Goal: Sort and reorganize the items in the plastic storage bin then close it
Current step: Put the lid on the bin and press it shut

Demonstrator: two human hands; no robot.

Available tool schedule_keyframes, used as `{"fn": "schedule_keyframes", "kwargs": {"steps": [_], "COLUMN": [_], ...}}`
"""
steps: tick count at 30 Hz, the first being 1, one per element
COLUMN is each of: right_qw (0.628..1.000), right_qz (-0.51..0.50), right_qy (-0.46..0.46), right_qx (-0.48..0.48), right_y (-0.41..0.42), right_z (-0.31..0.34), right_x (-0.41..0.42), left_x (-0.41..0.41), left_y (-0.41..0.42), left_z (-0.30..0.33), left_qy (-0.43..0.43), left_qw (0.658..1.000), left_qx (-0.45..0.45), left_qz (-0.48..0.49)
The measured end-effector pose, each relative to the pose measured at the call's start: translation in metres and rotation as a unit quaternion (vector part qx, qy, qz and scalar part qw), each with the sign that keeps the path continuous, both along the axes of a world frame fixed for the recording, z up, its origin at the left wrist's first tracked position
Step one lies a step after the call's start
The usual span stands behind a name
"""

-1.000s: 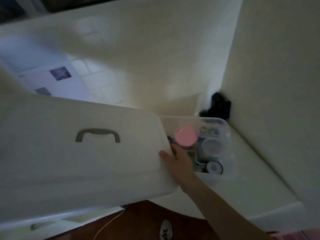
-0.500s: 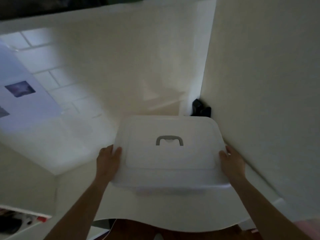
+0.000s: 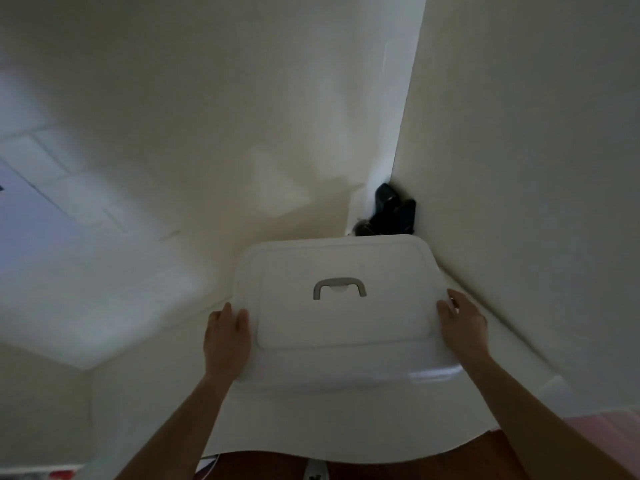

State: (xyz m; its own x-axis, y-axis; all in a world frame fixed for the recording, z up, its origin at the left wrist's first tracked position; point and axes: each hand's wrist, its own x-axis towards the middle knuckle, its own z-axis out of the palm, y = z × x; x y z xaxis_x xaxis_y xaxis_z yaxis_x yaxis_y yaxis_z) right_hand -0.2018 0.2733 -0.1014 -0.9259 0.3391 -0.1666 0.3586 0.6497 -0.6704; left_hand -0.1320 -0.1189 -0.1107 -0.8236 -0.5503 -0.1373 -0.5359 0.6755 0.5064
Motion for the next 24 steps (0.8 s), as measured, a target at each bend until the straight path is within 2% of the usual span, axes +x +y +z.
{"fn": "schedule_keyframes", "kwargs": {"steps": [7, 11, 15, 17, 20, 22, 24], "right_qw": [0.998, 0.998, 0.999, 0.996, 0.972, 0.945, 0.914], "right_qz": [0.034, 0.030, 0.018, 0.022, 0.074, 0.155, 0.238], "right_qy": [-0.021, 0.004, -0.004, -0.015, 0.020, 0.054, 0.058], "right_qx": [0.053, 0.059, 0.041, 0.087, 0.222, 0.284, 0.324], "right_y": [-0.007, -0.001, -0.008, -0.011, -0.020, -0.033, -0.046], "right_z": [-0.009, -0.014, -0.012, -0.011, -0.009, -0.007, -0.010], "right_x": [-0.001, 0.017, 0.023, 0.018, 0.008, 0.002, 0.000], "left_x": [0.008, 0.025, 0.027, 0.021, 0.006, -0.005, -0.011], "left_y": [-0.007, 0.003, 0.006, 0.005, 0.000, 0.005, 0.017], "left_z": [-0.005, -0.007, -0.004, -0.001, 0.005, 0.007, 0.005], "left_qy": [0.013, 0.027, 0.010, -0.017, 0.002, 0.040, 0.039], "left_qw": [0.999, 0.999, 0.998, 0.998, 0.998, 0.984, 0.964], "left_qx": [0.025, 0.027, 0.051, 0.048, -0.067, -0.154, -0.197], "left_qz": [0.023, 0.019, 0.033, 0.037, 0.001, -0.085, -0.176]}}
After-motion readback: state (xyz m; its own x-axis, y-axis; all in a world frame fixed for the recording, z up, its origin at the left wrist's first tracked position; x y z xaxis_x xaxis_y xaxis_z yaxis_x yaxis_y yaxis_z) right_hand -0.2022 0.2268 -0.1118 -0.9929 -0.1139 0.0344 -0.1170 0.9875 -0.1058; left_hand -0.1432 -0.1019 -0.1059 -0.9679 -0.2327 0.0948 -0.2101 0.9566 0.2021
